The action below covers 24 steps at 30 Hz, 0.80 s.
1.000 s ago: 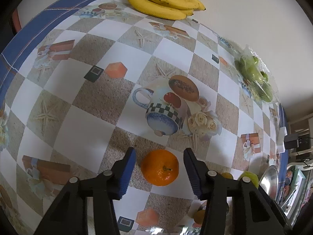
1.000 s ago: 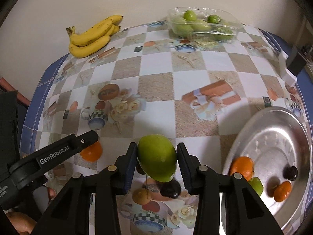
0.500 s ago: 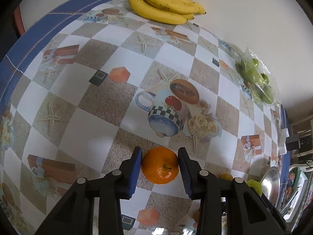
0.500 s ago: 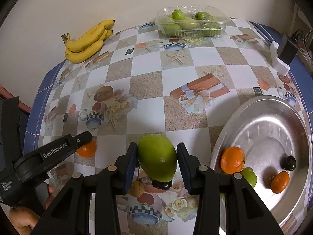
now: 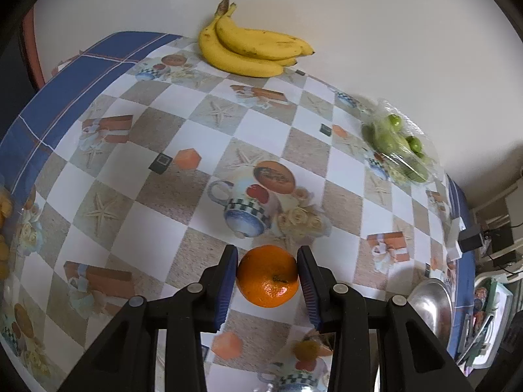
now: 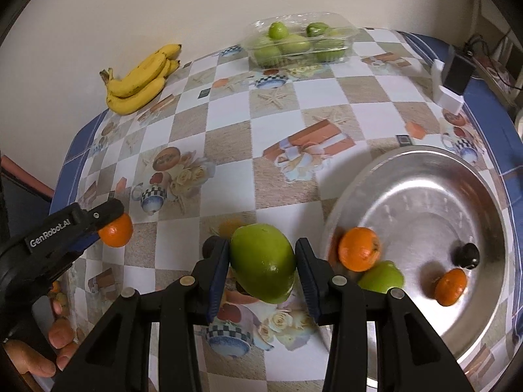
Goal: Organize fruits
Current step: 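Carry the orange with left gripper while right gripper carries the green mango over the bowl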
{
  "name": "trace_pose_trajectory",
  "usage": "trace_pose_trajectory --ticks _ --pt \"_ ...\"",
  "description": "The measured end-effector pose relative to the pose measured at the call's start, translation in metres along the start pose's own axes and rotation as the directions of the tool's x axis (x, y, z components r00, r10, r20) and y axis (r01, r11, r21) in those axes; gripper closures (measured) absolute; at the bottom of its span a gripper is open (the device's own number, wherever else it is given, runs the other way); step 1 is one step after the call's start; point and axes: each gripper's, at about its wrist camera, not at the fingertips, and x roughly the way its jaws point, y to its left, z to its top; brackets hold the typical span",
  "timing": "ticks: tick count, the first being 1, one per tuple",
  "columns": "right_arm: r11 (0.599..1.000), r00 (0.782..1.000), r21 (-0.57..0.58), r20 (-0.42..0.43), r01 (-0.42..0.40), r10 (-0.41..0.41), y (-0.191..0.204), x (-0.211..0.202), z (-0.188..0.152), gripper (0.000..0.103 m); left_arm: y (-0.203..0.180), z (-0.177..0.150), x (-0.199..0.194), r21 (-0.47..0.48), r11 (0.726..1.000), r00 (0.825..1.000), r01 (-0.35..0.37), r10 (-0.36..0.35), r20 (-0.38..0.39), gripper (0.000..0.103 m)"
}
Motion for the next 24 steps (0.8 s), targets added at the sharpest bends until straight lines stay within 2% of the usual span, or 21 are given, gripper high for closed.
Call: trace_pose_trajectory --ticks 11,14,19,24 --pt "0.996 0.999 0.092 0.039 0.008 -0.011 -0.05 -0.026 0.001 0.06 -0.043 -0.016 -0.01 0.073 0.997 1.0 -0.001 0.0 0.016 0.063" --pt "0.991 0.998 0.134 0.052 0.028 -0.035 -0.07 -0.033 0.001 0.06 -0.057 -0.02 -0.011 0.109 0.994 0.999 -0.023 0.02 0.027 0.063" --pt "0.977 0.993 0.202 0.075 0.072 -0.088 -0.107 -0.044 0.004 0.06 -0.073 -0.024 -0.008 0.118 0.993 1.0 -0.013 0.011 0.018 0.063" --pt "0.954 0.986 0.276 0.082 0.116 -0.144 -0.145 -0.051 0.006 0.06 -0.098 -0.032 -0.006 0.168 0.986 1.0 -0.01 0.007 0.014 0.063"
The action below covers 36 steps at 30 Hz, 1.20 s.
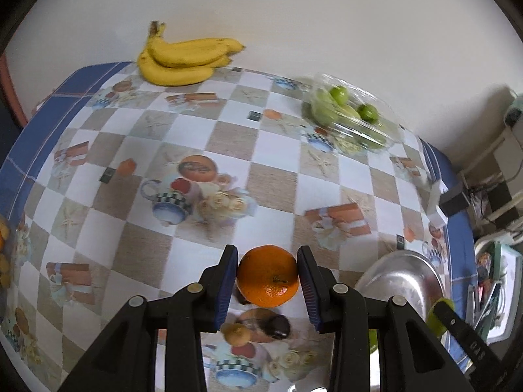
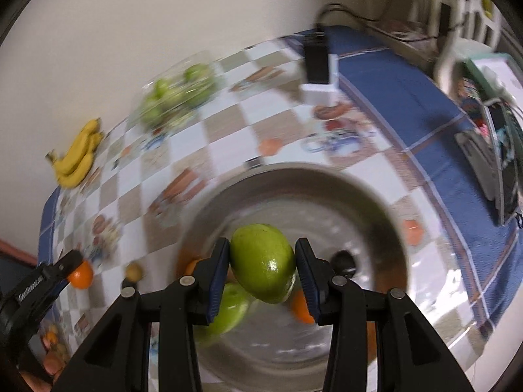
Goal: Organize fruits
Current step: 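Carry the orange with left gripper while right gripper carries the green mango over the bowl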
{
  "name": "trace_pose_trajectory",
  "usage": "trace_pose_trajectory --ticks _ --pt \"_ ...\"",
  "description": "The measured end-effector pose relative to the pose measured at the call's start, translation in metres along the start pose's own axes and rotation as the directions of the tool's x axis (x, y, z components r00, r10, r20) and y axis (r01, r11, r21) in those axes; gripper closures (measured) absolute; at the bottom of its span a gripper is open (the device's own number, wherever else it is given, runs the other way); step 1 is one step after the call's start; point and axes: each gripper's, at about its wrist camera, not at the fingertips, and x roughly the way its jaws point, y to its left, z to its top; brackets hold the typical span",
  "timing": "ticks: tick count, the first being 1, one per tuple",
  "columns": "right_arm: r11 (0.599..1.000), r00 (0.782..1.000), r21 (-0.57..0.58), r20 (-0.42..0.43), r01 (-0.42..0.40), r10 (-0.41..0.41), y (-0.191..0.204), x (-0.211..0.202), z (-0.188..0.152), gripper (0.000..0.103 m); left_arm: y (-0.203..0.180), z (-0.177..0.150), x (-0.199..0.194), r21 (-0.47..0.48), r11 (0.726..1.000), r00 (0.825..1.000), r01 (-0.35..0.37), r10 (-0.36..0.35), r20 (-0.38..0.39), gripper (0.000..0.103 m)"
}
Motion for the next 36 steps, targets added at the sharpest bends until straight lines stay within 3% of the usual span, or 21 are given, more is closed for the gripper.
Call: trace_pose_trajectory --ticks 7,16,36 --pt "0.997 0.999 0.069 0.02 0.035 -0.037 -0.032 -0.002 0.007 0.06 -0.055 -0.012 0.0 0.118 0.991 0.998 0.065 -0.064 -0.011 0.063" --pt "0.996 0.997 0.068 0.04 0.057 -0.06 -0.04 0.003 0.013 0.06 -0.121 -0.034 0.001 0.302 0.948 0.994 0.103 -0.105 -0.011 0.063" --pt "0.998 0.998 0.011 0.005 0.063 -0.063 -0.028 0.042 0.015 0.06 -0.135 -0.039 0.044 0.297 0.938 0.984 0.177 -0.167 -0.057 0.063"
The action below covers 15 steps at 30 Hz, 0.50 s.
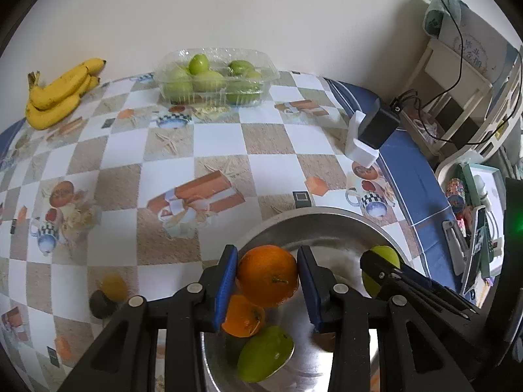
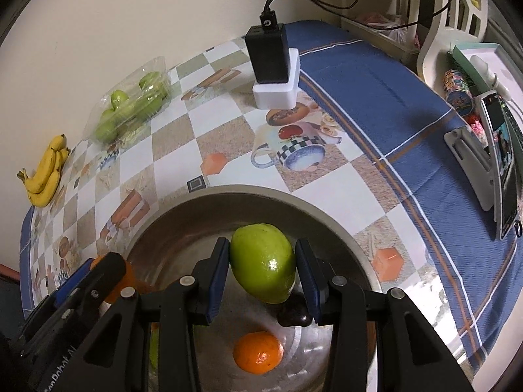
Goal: Organize fruits
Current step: 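Carry the orange with left gripper while right gripper carries the green mango over the bowl, then open left gripper to drop the orange in the bowl while right gripper drops the mango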
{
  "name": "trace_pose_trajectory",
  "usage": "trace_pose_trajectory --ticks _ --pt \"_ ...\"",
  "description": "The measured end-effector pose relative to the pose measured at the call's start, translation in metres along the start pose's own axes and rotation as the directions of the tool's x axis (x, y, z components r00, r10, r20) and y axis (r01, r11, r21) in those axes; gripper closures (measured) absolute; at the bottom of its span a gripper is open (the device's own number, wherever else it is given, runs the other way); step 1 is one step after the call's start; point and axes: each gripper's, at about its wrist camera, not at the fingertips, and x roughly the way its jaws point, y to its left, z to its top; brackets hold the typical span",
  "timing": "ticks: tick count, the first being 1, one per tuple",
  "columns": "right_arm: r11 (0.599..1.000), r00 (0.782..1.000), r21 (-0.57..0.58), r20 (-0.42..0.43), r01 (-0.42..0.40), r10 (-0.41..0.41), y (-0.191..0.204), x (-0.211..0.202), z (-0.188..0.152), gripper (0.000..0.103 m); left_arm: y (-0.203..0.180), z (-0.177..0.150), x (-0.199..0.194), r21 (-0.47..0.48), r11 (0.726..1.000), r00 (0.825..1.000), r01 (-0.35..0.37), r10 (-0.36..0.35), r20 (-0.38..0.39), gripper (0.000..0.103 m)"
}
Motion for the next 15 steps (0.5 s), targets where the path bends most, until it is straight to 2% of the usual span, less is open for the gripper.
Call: trace_pose_trajectory --ticks 15 --pt "1.0 0.998 -0.021 -0.057 0.012 -0.013 0.005 0.02 -0.006 0.06 0.003 -0.001 0.024 -0.014 1.0 0.999 -0.022 0.021 -0.033 0.062"
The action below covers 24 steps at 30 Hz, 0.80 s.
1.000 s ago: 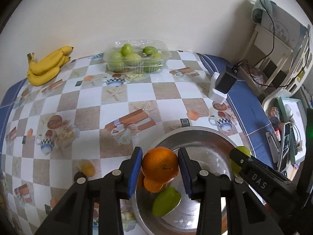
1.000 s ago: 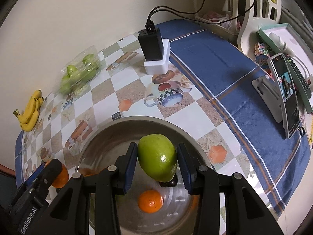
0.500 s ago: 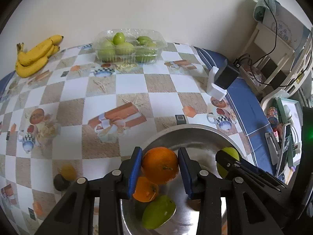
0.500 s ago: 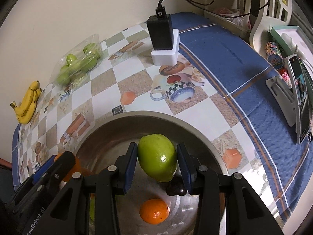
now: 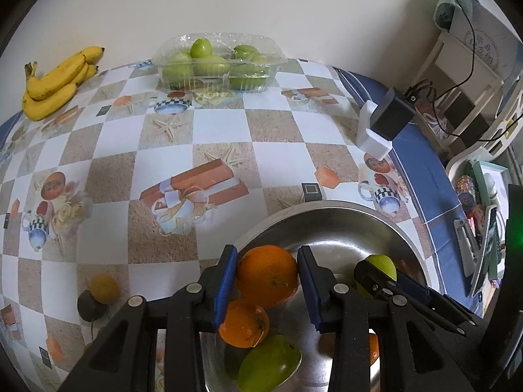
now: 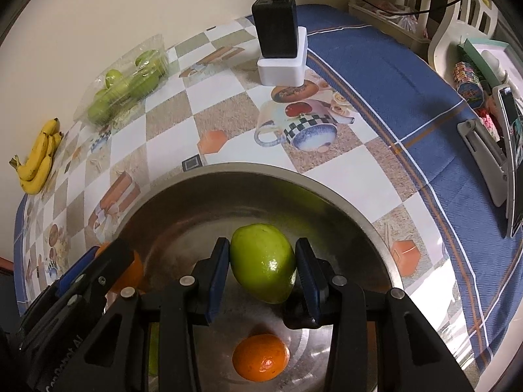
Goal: Organize fruits
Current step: 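Open left gripper to drop the orange in the bowl while right gripper drops the mango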
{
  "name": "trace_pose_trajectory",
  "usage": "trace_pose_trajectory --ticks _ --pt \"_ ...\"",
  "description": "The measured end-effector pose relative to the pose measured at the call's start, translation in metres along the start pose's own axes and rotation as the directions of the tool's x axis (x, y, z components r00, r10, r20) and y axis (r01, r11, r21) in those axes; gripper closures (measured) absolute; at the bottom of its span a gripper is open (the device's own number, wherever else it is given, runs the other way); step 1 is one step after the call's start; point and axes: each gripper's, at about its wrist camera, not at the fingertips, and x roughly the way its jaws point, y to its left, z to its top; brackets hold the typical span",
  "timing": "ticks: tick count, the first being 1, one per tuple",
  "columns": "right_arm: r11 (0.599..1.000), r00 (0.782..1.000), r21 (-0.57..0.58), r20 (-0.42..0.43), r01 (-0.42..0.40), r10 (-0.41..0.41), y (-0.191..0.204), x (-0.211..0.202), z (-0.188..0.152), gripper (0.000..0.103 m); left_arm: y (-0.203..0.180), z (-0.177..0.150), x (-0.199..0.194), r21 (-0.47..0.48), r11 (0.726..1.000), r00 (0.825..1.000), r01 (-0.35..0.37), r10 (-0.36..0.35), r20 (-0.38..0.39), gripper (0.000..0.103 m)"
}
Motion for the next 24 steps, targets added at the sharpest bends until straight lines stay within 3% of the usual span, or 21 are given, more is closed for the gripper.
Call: trace_pose_trajectory --ticks 12,19,24 --pt "1.0 1.0 -0.009 -0.006 0.01 -0.01 0.001 0.001 0.001 0.059 0.0 0.004 -0.008 0.002 1.0 1.0 0.005 -0.005 0.018 0.061" --pt "0.999 0.999 -0.042 0.033 0.017 -0.016 0.008 -0.015 0.005 0.059 0.002 0.007 -0.022 0.0 1.0 1.0 -0.006 0.006 0.028 0.061" --pt "0.998 0.999 -0.063 0.046 0.016 -0.013 0.013 -0.024 0.006 0.059 0.007 0.01 -0.035 -0.011 0.999 0.998 -0.047 0.047 0.032 0.061"
